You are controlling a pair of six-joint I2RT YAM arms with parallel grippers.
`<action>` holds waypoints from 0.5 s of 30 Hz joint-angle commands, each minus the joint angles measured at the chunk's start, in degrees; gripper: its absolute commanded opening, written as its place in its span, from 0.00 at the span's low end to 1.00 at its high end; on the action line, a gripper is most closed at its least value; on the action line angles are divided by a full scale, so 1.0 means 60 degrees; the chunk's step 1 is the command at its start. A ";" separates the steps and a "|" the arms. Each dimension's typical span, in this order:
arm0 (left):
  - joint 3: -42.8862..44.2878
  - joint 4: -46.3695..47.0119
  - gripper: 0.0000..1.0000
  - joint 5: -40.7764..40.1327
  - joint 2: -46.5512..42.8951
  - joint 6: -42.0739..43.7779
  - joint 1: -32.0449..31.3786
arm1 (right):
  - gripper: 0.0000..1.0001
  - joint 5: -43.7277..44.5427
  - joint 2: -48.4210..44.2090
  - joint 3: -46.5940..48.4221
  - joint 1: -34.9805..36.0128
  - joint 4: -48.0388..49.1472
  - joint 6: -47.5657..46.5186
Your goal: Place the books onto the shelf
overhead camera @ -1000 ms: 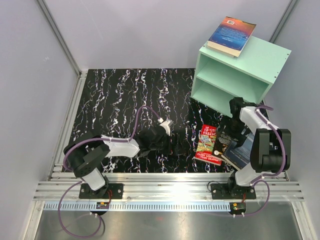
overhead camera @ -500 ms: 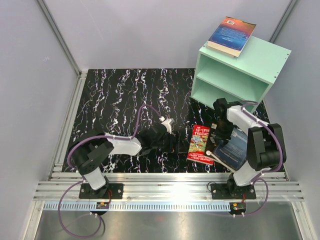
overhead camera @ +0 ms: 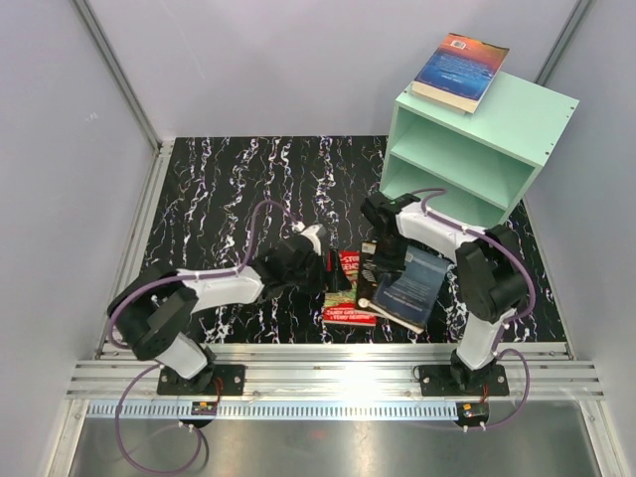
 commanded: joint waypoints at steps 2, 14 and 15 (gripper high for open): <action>-0.0076 -0.0864 0.88 -0.0587 -0.1133 0.0537 0.0395 | 0.27 -0.1970 0.1221 0.0360 0.0735 0.4441 0.1248; 0.0523 -0.2431 0.89 -0.1261 -0.2702 0.0683 0.0498 | 0.88 0.1148 -0.2379 -0.0075 0.0735 0.1834 0.0940; 0.0640 -0.2547 0.90 -0.1291 -0.2644 0.0741 0.0498 | 0.92 0.1368 -0.2919 -0.0252 0.0721 0.1775 0.1086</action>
